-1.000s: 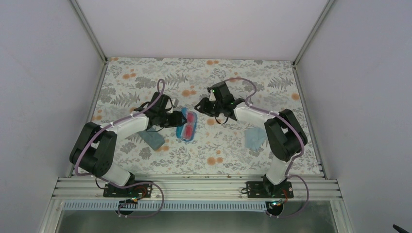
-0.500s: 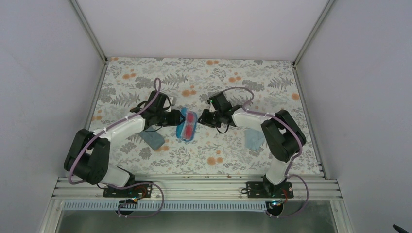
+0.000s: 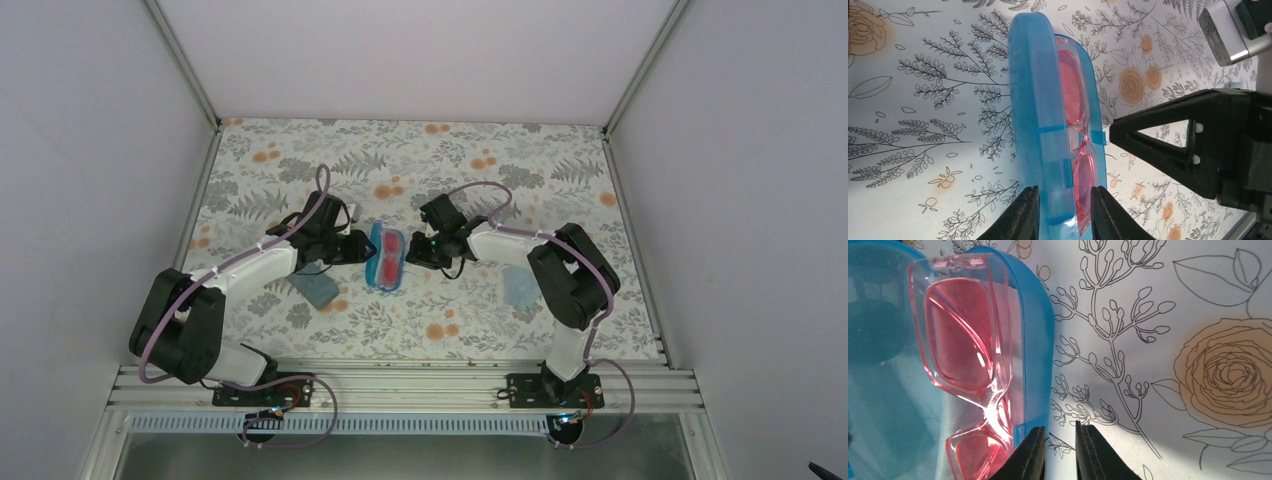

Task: Organize the sunglasses
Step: Close the sunglasses case at the center of the board.

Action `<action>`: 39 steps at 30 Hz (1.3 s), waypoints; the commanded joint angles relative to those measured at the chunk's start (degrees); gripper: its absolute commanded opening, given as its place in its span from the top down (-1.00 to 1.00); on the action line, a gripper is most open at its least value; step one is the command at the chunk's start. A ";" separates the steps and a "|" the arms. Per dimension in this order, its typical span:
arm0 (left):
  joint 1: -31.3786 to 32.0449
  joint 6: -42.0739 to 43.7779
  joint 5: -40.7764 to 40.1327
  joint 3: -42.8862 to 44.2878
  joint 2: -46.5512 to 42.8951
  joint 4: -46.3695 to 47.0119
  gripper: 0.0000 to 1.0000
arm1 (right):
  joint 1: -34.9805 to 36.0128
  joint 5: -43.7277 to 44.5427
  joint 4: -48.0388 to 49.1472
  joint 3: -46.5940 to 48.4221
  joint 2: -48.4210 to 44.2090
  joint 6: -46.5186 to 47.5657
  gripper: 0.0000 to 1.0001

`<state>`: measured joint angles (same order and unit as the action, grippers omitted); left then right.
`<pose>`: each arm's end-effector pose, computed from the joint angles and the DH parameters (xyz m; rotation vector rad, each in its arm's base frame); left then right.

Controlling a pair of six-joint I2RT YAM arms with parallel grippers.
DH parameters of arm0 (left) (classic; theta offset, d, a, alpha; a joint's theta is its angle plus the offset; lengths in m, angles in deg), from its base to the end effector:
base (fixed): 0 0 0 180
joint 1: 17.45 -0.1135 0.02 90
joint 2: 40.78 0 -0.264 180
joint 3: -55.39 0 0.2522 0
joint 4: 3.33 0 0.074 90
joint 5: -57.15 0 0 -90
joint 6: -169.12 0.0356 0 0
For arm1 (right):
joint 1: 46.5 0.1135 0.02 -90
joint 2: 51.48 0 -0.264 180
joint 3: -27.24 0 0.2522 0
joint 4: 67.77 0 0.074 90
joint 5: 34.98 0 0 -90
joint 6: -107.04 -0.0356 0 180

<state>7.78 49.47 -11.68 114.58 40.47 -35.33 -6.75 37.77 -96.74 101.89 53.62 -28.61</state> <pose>0.2446 -0.1295 0.1929 0.0579 2.6340 -0.8292 0.2709 0.2390 0.1476 0.0284 2.8322 0.8401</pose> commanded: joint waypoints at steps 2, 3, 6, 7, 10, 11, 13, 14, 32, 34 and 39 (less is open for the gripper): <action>-0.32 -0.92 2.84 -1.28 0.13 2.97 0.48 | 0.90 1.83 -2.29 2.52 2.01 0.47 0.64; -0.28 -1.03 3.05 -1.43 0.23 3.20 0.48 | 1.01 1.91 -2.67 2.92 2.38 0.52 0.64; -0.32 -1.18 3.87 -1.70 0.42 3.85 0.48 | 1.33 2.05 -3.24 3.72 3.07 0.63 0.65; -0.33 -1.20 4.24 -1.74 0.40 4.12 0.47 | 1.42 1.84 -3.33 3.91 3.25 0.69 0.65; -0.19 -1.46 5.20 -1.92 0.72 5.17 0.47 | 1.55 0.57 -3.13 4.48 3.81 0.81 0.65; -0.19 -1.61 5.74 -2.02 0.91 5.61 0.46 | 1.61 0.00 -2.90 4.62 4.04 0.82 0.66; -0.12 -1.92 6.46 -2.18 1.30 6.38 0.41 | 1.74 -1.00 -2.45 4.89 4.42 0.76 0.67; -0.06 -2.03 6.78 -2.24 1.48 6.79 0.37 | 1.69 -1.35 -2.09 4.96 4.54 0.69 0.67; 1.11 -5.06 11.54 -5.22 5.71 14.47 -0.02 | 1.74 -5.52 2.15 4.96 6.46 -1.50 0.68; 1.26 -4.96 10.95 -5.11 6.03 14.22 -0.02 | 1.74 -6.01 2.72 4.83 6.67 -1.71 0.68; 2.01 -3.76 6.46 -3.99 7.12 10.63 -0.02 | 1.74 -6.22 3.68 4.34 6.49 -1.99 0.68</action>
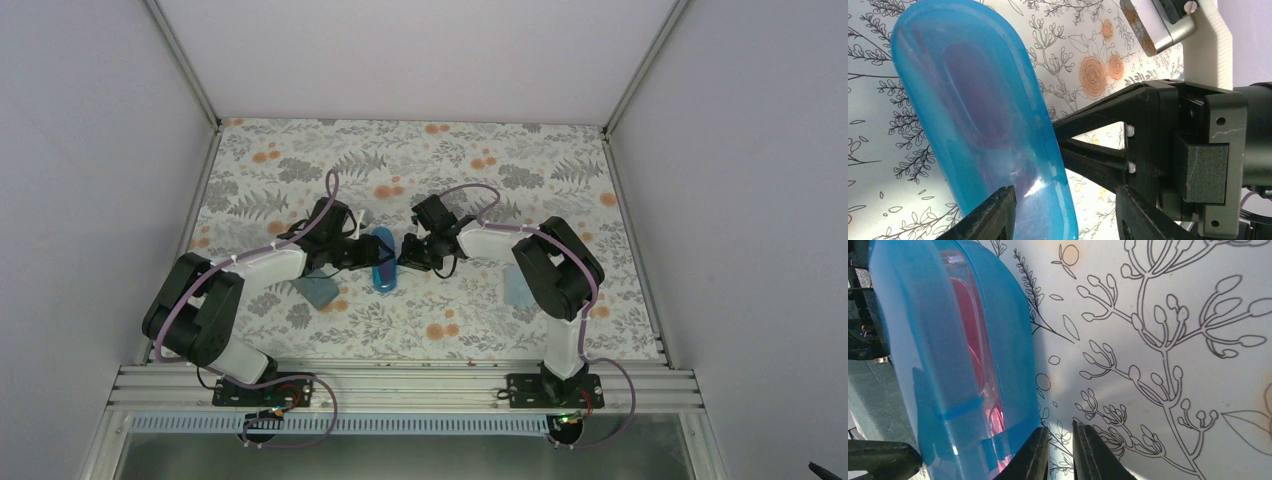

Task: Organize the sunglasses
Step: Close the sunglasses case at the center of the board.

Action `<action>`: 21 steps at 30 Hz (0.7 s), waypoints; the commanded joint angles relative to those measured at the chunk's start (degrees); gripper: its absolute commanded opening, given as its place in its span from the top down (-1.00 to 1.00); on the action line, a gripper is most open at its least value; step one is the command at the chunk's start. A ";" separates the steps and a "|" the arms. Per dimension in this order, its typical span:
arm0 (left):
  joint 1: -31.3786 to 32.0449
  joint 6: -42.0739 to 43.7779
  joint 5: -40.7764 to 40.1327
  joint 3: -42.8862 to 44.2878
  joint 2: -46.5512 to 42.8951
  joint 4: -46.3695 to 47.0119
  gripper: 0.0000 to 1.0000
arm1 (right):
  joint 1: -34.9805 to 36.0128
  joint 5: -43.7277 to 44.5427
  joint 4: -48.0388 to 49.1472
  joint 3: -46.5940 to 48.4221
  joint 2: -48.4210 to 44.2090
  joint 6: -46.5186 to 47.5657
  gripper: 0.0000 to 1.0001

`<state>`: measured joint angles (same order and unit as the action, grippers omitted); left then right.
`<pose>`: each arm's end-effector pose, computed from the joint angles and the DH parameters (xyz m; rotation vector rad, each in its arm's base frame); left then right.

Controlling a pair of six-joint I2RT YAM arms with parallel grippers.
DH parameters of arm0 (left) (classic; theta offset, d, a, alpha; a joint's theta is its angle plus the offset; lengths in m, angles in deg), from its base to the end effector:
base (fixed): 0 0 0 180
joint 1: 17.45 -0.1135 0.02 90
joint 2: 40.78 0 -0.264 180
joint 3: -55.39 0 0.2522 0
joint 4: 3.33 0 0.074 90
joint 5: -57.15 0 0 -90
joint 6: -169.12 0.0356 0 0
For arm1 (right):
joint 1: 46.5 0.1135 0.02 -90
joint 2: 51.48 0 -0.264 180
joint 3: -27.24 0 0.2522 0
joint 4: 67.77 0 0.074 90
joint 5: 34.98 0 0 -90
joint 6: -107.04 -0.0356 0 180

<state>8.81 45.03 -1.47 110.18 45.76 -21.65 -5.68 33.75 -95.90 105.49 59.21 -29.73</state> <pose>0.2479 -0.1430 0.1643 0.0869 2.6024 -1.1020 0.2782 0.2574 0.1318 0.0076 2.8867 0.9148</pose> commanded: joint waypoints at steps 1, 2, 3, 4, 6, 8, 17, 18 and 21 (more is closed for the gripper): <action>1.17 0.99 -4.65 0.69 2.05 -3.83 0.00 | 0.62 -2.08 2.94 0.61 0.74 -0.94 0.68; 1.36 1.22 -5.69 0.97 2.24 -4.74 0.01 | 0.62 -1.85 3.13 0.37 0.60 -1.08 0.68; 1.67 1.52 -7.14 1.32 2.42 -5.76 0.03 | 0.58 -1.51 3.46 0.03 0.15 -1.24 0.68; 1.95 1.87 -8.55 1.67 2.47 -6.72 0.05 | 0.54 -0.94 3.80 -0.36 -0.29 -1.42 0.67; 2.50 2.52 -11.31 2.23 2.63 -8.50 0.09 | 0.33 -0.07 4.12 -1.05 -1.33 -1.80 0.67; 2.77 3.06 -13.11 2.61 2.88 -9.96 0.14 | -0.04 0.66 4.96 -2.20 -2.84 -2.16 0.64; 3.95 4.41 -16.32 3.61 4.80 -12.17 0.30 | -2.67 -2.18 12.68 -8.28 -10.19 -2.73 0.29; 4.16 4.45 -16.60 3.75 4.94 -12.37 0.30 | -2.87 -3.74 13.95 -8.96 -10.01 -2.77 0.26; 4.53 4.79 -16.91 4.49 5.61 -12.92 0.27 | -3.14 -5.76 14.65 -9.07 -8.51 -3.29 0.25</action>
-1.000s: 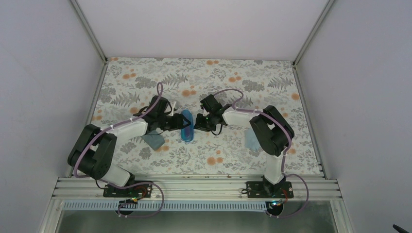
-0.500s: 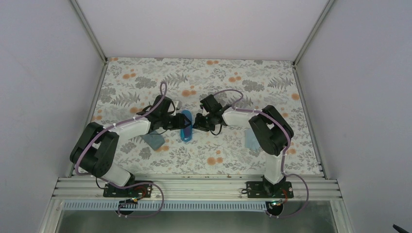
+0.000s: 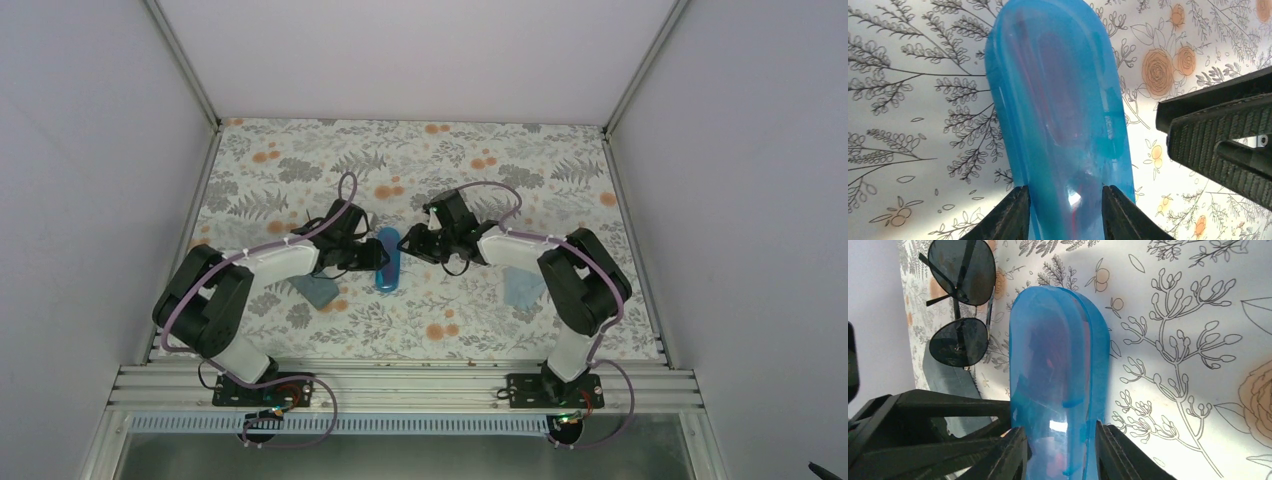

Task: Organize the sunglasses
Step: Close the sunglasses case at the center of the board.

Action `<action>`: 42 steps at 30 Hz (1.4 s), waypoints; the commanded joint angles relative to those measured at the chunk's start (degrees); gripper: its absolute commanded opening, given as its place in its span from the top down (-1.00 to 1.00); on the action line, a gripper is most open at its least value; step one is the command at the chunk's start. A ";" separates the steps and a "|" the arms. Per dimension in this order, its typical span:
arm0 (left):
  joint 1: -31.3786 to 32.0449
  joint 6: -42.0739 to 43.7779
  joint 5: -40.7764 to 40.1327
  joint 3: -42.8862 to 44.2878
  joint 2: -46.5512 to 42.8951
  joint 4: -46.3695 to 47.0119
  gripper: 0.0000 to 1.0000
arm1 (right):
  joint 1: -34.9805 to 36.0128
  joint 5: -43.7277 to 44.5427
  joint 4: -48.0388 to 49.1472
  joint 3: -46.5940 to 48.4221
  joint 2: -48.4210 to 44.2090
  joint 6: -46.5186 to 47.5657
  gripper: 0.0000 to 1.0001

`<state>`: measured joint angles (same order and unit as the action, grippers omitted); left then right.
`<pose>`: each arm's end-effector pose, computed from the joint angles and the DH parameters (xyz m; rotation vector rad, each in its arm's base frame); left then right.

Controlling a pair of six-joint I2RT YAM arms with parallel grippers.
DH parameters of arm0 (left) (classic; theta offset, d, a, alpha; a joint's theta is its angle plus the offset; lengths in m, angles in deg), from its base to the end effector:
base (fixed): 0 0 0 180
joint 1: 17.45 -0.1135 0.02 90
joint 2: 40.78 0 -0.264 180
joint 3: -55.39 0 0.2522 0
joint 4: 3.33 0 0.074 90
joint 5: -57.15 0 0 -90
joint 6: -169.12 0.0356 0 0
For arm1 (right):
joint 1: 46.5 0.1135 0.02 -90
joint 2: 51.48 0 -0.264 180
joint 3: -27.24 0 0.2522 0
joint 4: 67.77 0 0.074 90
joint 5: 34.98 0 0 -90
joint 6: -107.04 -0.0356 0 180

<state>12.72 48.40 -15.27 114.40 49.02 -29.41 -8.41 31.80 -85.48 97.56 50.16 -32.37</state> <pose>0.2494 -0.1574 0.1580 0.1109 2.6939 -0.7650 0.2736 0.2323 0.1604 0.0597 2.6928 1.0924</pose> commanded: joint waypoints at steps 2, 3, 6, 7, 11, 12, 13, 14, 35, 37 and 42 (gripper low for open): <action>0.80 1.53 -2.75 0.40 2.68 -4.96 0.23 | -0.46 -4.23 4.95 -1.53 1.18 -1.00 0.21; 0.85 1.54 -2.60 0.37 2.81 -4.84 0.21 | -0.47 -4.36 4.99 -1.60 1.39 -1.18 0.19; 0.94 1.36 -2.69 0.25 3.58 -4.78 0.21 | -0.56 -4.64 3.08 -0.04 3.03 -1.05 0.22; 0.96 1.29 -2.78 0.07 3.77 -4.67 0.21 | -0.55 -4.86 2.62 0.42 3.51 -1.02 0.26; 1.02 1.38 -2.97 -0.44 4.68 -4.56 0.22 | -0.56 -4.91 0.63 1.77 5.26 -1.12 0.40; 1.04 1.38 -2.98 -0.50 4.94 -4.48 0.22 | -0.56 -4.58 0.10 1.88 5.52 -1.19 0.43; 1.03 1.44 -3.01 -0.49 5.28 -4.41 0.23 | -0.55 -4.29 -0.51 2.03 5.76 -1.34 0.46; 1.07 1.51 -3.00 -0.50 5.60 -4.34 0.23 | -0.53 -4.09 -1.07 2.13 6.00 -1.43 0.49; 4.09 2.52 -9.00 -0.74 10.22 -7.33 0.28 | -0.92 -2.59 4.03 -1.37 2.63 -6.70 0.61; 4.23 2.73 -9.04 -0.53 10.44 -7.33 0.28 | -1.27 -1.96 4.48 -1.12 1.07 -6.31 0.53; 4.28 4.13 -9.01 1.30 11.41 -8.05 0.24 | -2.45 3.43 4.09 -1.28 -5.32 -5.05 0.30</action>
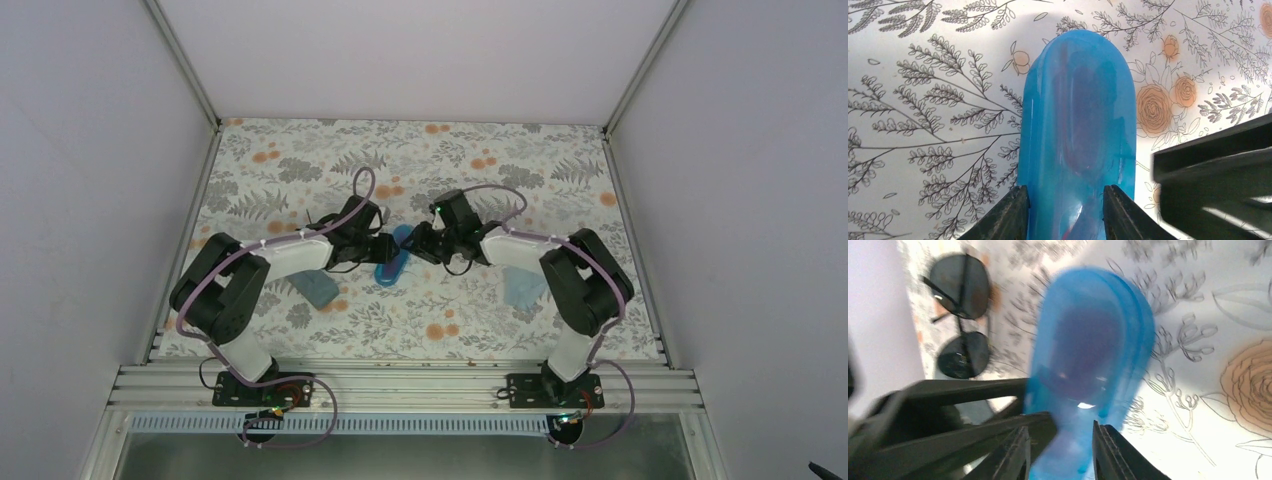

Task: Organize the sunglasses
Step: Close the sunglasses case at the center of the board.

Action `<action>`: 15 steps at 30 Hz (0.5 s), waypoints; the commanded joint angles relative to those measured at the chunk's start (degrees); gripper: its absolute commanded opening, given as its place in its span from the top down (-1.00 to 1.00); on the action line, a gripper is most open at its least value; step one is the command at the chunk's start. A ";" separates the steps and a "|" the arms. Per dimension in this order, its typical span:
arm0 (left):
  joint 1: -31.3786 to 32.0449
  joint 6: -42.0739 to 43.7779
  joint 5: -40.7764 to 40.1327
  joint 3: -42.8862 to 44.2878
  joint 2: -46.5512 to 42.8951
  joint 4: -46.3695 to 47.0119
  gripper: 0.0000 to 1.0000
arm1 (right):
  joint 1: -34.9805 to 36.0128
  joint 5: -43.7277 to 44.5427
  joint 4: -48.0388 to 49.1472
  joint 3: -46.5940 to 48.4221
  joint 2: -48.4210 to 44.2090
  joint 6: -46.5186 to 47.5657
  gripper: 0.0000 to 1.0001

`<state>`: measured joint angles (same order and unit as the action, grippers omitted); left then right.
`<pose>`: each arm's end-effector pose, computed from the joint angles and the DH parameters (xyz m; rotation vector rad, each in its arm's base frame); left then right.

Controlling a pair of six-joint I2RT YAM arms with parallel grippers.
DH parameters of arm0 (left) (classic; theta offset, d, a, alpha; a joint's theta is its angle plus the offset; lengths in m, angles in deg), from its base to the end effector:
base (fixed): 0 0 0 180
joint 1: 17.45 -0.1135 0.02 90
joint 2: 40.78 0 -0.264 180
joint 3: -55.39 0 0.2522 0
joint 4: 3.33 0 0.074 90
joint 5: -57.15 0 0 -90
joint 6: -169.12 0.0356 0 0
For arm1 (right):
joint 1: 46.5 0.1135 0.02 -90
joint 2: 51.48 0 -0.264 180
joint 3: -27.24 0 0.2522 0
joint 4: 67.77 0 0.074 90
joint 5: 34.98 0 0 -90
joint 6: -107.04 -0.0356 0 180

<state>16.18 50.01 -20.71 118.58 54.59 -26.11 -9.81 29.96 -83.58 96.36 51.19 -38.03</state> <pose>0.2628 -0.1838 0.1529 0.1931 2.6408 -0.6752 0.2775 0.2256 0.1511 0.2136 2.7229 1.1448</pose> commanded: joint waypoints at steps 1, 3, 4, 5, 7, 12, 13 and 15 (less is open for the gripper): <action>0.83 3.05 -3.41 -2.37 6.00 -11.46 0.23 | -1.21 6.73 1.74 0.00 -6.88 1.33 0.24; 0.83 4.40 -2.80 -1.10 6.68 -11.68 0.23 | -1.77 9.33 0.09 0.26 -9.10 2.71 0.16; 0.83 5.31 -2.48 -0.57 7.13 -11.71 0.23 | -2.18 10.44 -0.76 0.29 -9.41 3.63 0.14; 0.83 6.20 -2.05 -0.08 7.44 -11.80 0.23 | -2.82 11.87 -1.65 0.17 -9.68 4.41 0.11; 0.85 8.34 -1.01 0.63 8.14 -11.65 0.23 | -4.39 12.36 -1.95 -0.84 -9.94 6.60 0.09; 0.83 13.01 0.63 2.05 9.87 -12.17 0.22 | -6.83 9.76 -4.06 0.67 -6.23 16.01 0.06; 0.83 13.43 0.87 2.34 10.27 -12.41 0.23 | -6.93 8.89 -4.33 1.04 -5.15 17.18 0.06; 0.96 14.04 1.86 2.54 10.94 -12.49 0.23 | -6.92 6.11 -4.14 1.56 -3.33 19.18 0.03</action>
<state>16.46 59.26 -17.78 124.08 59.55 -26.83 -16.80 38.84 -85.72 96.60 44.02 -26.67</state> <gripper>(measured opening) 0.388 0.474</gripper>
